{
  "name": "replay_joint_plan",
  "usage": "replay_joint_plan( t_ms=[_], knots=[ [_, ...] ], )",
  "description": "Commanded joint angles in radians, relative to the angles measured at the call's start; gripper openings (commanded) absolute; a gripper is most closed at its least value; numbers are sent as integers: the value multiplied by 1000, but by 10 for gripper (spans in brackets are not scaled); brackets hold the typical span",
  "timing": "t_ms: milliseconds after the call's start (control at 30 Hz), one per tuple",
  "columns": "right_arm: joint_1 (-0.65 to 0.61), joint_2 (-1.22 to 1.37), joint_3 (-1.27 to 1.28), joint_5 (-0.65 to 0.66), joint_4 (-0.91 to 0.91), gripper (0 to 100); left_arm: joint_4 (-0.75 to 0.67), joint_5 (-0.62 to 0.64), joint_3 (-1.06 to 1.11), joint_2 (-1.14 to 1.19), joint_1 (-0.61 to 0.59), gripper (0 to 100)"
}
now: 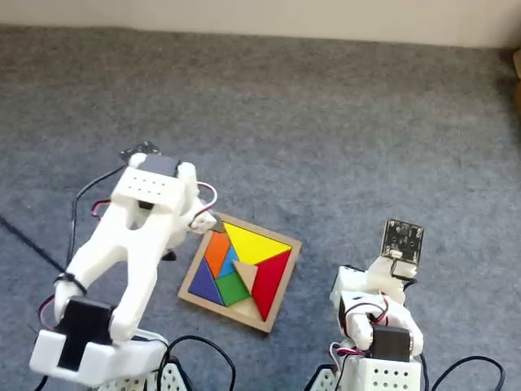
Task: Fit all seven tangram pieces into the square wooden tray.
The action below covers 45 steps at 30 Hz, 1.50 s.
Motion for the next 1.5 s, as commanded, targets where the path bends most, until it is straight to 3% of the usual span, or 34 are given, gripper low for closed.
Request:
replay_joint_plan(
  t_ms=[0, 233, 600, 833, 967, 1167, 1267, 1467],
  knots=[
    [5, -13, 107, -9, -31, 19, 9, -55, 2, -94, -44, 347],
    [5, -13, 107, -9, -31, 19, -5, -57, 153, -335, -42, 347],
    [5, -13, 108, -15, -51, 19, -338, -114, 458, -613, -51, 347],
    [10, -13, 104, -17, -213, 16, -577, -118, 610, -753, -194, 348],
    [15, -8, 25, -18, -208, 15, -646, -247, 687, -816, -217, 348],
    [-13, -7, -189, -118, -101, 3, -678, -258, 751, -924, -206, 347],
    [-70, -7, -300, -141, -39, 3, -677, -259, 777, -974, -205, 285],
    [-163, 41, -427, -216, 36, 3, -675, -261, 789, -1055, -196, 28]
  ],
)
